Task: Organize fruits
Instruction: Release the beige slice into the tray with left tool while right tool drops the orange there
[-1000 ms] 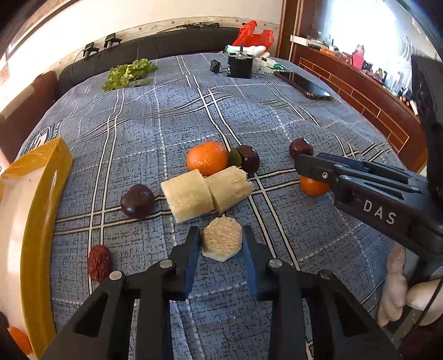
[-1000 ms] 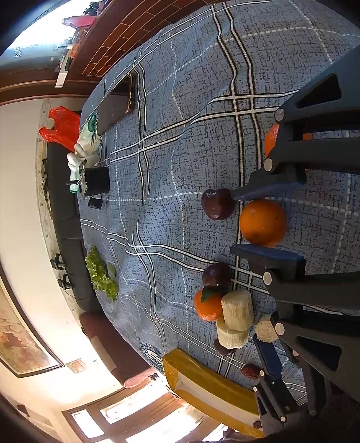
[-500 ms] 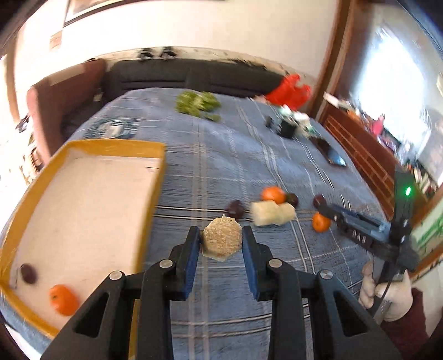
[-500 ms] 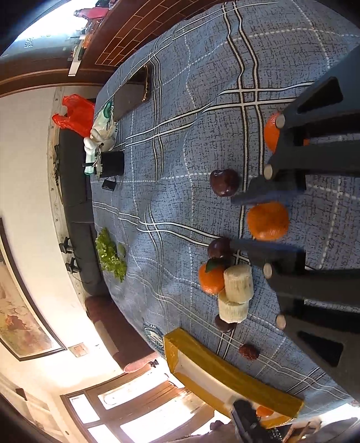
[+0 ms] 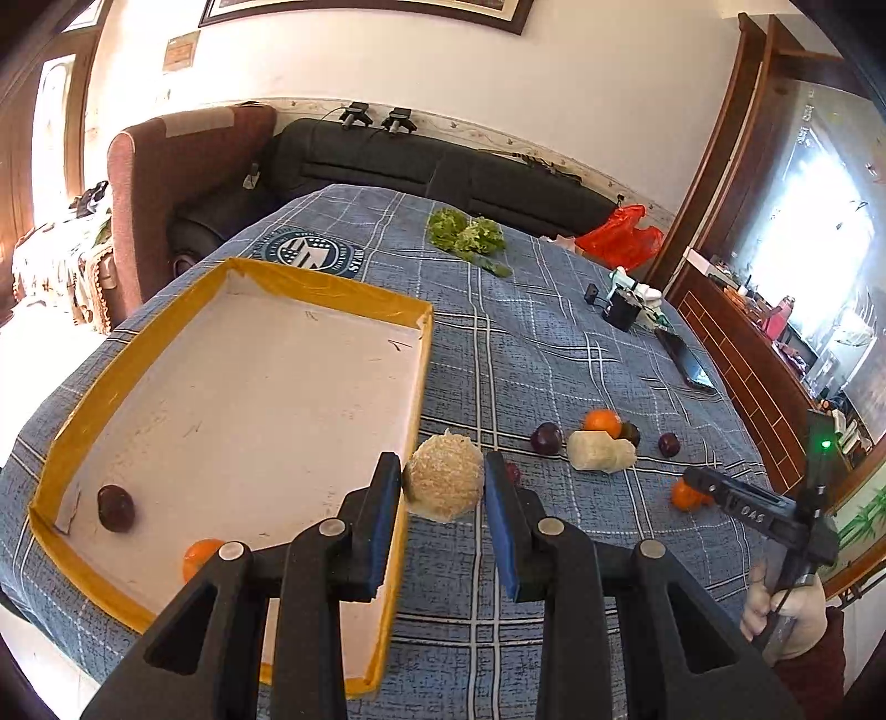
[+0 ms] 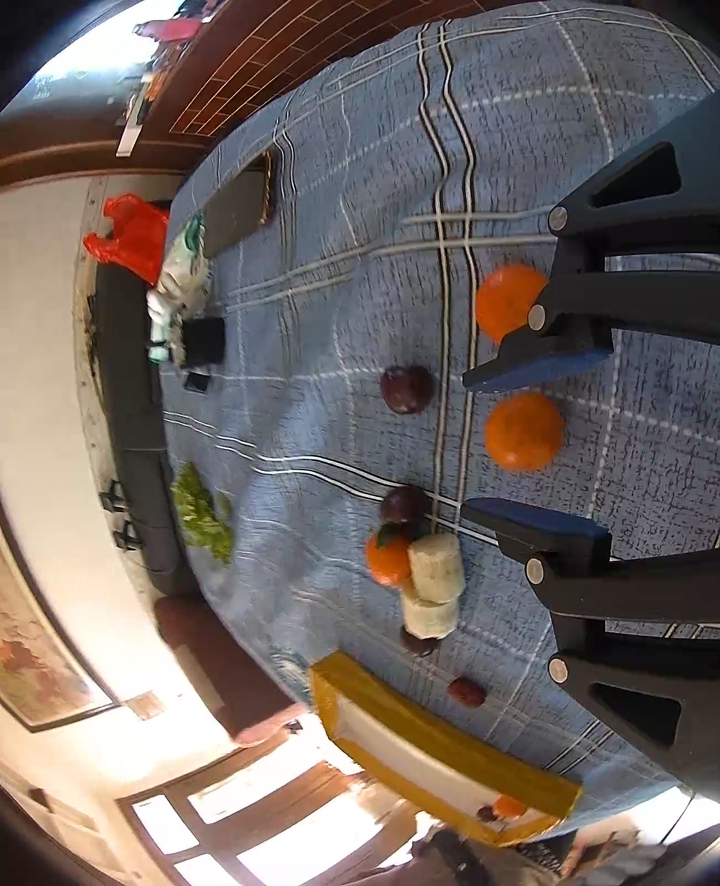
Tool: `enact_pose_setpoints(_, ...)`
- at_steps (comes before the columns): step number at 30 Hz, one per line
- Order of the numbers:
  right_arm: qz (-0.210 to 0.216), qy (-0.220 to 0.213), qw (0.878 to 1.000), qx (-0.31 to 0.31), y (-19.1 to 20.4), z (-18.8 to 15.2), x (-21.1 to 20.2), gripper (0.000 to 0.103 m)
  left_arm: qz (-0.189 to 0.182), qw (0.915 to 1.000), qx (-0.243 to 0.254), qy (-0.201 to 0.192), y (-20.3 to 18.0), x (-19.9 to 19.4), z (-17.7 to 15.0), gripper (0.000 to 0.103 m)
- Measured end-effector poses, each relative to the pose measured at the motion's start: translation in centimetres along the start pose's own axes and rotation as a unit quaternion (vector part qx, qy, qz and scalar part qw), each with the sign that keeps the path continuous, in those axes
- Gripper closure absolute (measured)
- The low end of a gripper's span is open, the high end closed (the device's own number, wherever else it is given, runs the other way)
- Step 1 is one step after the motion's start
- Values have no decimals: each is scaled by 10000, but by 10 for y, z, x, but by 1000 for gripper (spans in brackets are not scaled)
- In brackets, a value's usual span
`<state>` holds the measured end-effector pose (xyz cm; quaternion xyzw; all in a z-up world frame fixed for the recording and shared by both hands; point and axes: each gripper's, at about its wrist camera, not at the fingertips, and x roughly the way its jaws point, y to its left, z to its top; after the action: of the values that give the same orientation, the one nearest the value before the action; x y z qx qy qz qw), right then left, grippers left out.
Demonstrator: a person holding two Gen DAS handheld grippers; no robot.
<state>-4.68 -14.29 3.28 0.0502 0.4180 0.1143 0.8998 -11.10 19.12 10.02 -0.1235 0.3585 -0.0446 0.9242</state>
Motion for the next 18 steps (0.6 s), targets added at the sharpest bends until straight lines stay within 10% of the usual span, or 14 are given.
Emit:
enact_pose_setpoints(11, -337, 179, 9992, 83, -6, -16, 2, 65, 197, 9989, -335, -244, 41, -20, 4, 73)
enact_pose_setpoints(18, 565, -161, 9978, -302, 69, 10, -41, 64, 853, 9941, -593, -321, 98, -33, 18, 73)
